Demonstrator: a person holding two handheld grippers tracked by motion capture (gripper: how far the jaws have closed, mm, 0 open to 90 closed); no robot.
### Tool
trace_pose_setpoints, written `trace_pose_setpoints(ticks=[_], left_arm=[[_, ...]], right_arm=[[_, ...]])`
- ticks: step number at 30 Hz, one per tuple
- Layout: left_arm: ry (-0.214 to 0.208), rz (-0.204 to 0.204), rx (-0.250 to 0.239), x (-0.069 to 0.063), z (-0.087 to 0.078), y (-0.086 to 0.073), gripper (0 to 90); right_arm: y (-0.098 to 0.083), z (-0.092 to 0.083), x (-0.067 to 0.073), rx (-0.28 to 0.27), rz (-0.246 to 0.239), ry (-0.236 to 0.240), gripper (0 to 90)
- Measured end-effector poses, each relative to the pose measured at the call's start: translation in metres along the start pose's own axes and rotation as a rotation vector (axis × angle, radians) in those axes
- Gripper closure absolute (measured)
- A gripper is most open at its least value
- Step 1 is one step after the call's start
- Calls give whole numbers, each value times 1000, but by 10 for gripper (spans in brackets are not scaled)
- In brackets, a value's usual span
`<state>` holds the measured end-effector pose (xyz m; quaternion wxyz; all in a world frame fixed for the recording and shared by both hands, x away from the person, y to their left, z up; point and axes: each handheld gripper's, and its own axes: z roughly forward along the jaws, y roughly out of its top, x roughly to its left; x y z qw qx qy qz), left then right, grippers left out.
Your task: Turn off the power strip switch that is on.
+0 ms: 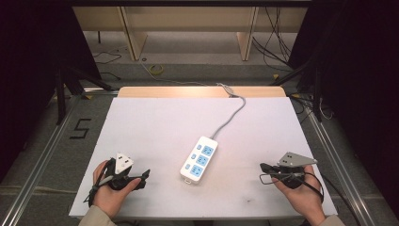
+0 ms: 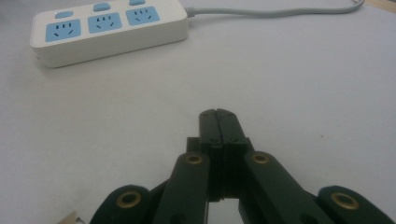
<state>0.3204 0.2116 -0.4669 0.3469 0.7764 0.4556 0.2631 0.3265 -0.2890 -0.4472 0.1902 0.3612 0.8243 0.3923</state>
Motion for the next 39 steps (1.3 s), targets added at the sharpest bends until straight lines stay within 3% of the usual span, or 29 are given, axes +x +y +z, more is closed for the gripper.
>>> trace_pose_setpoints(ticks=[39], left_arm=[[0, 2, -1, 0, 1, 0, 160]], right_arm=[[18, 7, 2, 14, -5, 24, 900]])
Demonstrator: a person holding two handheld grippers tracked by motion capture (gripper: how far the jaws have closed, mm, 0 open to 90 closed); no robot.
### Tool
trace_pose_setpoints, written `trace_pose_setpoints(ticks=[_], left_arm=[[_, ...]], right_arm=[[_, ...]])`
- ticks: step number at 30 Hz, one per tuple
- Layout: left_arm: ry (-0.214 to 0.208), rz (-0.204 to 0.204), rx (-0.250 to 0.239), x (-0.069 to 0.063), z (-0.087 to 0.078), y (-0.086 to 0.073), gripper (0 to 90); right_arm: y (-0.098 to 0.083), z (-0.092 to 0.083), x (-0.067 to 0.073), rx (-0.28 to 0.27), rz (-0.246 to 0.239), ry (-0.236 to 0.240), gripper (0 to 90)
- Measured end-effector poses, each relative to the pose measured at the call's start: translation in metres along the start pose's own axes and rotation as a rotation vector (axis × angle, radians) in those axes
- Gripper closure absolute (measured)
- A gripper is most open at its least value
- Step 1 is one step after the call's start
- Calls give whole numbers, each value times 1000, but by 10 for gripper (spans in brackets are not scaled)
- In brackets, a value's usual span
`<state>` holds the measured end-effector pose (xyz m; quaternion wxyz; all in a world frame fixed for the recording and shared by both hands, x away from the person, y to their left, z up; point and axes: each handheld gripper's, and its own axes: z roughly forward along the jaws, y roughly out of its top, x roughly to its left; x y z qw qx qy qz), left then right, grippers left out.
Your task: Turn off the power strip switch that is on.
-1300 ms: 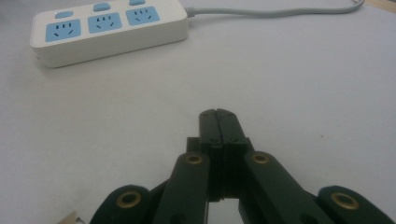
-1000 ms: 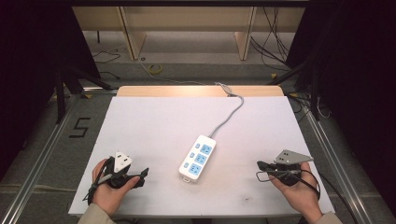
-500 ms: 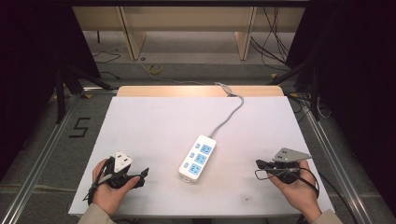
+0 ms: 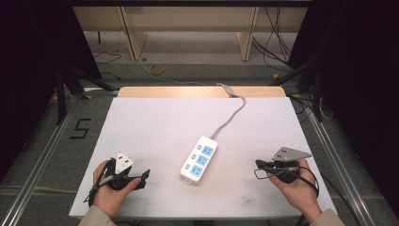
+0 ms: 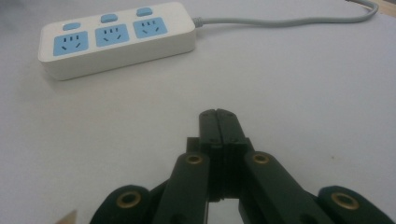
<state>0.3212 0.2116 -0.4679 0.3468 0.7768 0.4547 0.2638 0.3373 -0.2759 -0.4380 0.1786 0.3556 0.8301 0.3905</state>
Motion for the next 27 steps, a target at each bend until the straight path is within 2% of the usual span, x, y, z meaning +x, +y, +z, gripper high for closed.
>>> trace_pose_setpoints(ticks=[27], left_arm=[[-1, 5, 5, 0, 0, 1, 160]], right_arm=[[18, 8, 8, 7, -31, 24, 900]])
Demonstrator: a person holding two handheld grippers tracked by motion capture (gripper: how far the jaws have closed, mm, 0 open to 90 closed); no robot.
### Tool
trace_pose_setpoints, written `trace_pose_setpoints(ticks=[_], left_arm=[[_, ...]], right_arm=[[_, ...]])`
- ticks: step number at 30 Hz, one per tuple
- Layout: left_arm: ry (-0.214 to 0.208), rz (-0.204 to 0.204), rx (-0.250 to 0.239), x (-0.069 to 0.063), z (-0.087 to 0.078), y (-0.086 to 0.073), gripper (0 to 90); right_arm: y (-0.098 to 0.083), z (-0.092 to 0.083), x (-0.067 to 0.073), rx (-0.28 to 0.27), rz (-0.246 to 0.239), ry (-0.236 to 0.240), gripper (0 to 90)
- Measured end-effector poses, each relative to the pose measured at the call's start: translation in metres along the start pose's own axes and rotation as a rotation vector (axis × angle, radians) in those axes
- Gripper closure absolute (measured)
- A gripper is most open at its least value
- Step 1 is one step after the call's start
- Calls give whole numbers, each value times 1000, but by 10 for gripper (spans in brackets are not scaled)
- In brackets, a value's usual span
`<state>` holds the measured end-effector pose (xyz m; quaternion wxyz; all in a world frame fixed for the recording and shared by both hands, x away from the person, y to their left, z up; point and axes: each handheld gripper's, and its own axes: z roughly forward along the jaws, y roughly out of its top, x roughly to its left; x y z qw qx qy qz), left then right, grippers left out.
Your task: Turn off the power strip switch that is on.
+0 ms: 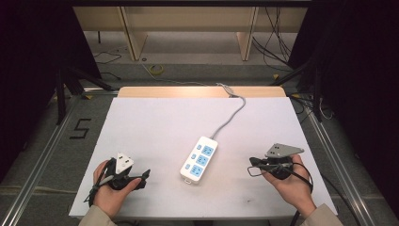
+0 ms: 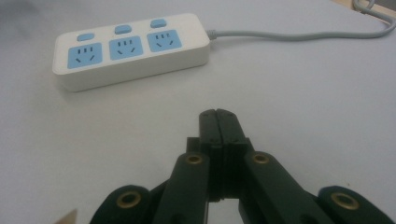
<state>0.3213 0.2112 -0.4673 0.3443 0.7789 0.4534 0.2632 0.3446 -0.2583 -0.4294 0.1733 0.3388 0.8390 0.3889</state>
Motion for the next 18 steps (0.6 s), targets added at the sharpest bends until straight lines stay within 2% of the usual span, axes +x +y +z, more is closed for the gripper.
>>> trace_pose_setpoints(ticks=[18], left_arm=[[1, 1, -1, 0, 0, 0, 160]], right_arm=[[8, 5, 4, 8, -14, 14, 900]])
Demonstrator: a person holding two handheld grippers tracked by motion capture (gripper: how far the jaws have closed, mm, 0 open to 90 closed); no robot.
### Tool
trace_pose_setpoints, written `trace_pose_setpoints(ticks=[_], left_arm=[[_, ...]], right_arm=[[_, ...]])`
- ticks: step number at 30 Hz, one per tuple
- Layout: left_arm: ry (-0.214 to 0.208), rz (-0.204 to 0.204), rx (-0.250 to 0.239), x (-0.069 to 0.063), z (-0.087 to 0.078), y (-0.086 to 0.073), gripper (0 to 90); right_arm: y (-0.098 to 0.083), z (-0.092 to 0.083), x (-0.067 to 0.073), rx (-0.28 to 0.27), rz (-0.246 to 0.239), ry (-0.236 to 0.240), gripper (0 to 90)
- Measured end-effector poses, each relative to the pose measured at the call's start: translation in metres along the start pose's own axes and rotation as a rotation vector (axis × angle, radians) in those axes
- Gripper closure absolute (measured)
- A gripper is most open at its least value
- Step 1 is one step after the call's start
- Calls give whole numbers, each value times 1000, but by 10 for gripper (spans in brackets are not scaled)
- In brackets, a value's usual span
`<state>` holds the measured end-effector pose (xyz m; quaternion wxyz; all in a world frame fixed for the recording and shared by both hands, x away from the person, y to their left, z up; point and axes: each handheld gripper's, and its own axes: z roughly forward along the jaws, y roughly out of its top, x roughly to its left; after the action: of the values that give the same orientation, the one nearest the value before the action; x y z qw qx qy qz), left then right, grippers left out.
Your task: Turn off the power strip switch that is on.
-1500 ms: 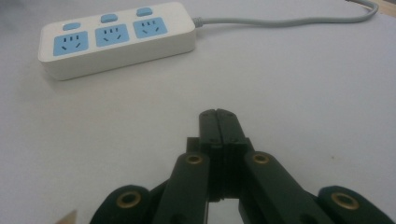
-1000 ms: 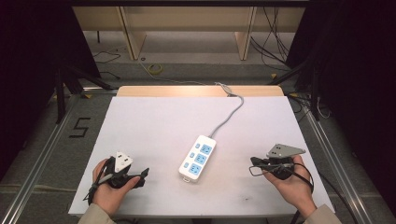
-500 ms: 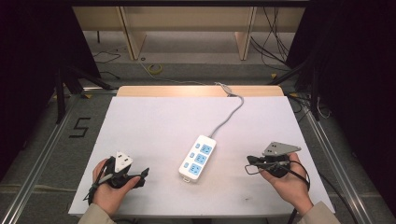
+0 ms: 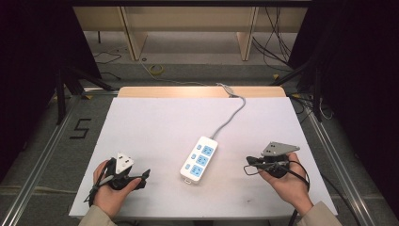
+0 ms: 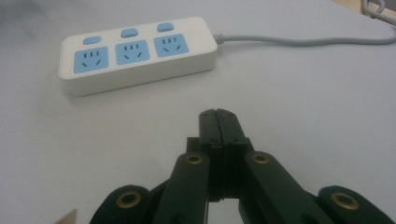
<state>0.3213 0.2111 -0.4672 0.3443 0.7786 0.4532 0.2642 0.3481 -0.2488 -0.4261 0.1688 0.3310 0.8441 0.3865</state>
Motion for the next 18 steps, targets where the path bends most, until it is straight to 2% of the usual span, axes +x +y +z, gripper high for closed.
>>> trace_pose_setpoints(ticks=[18], left_arm=[[1, 0, -1, 0, 0, 0, 160]], right_arm=[[8, 4, 4, 15, -8, 13, 900]])
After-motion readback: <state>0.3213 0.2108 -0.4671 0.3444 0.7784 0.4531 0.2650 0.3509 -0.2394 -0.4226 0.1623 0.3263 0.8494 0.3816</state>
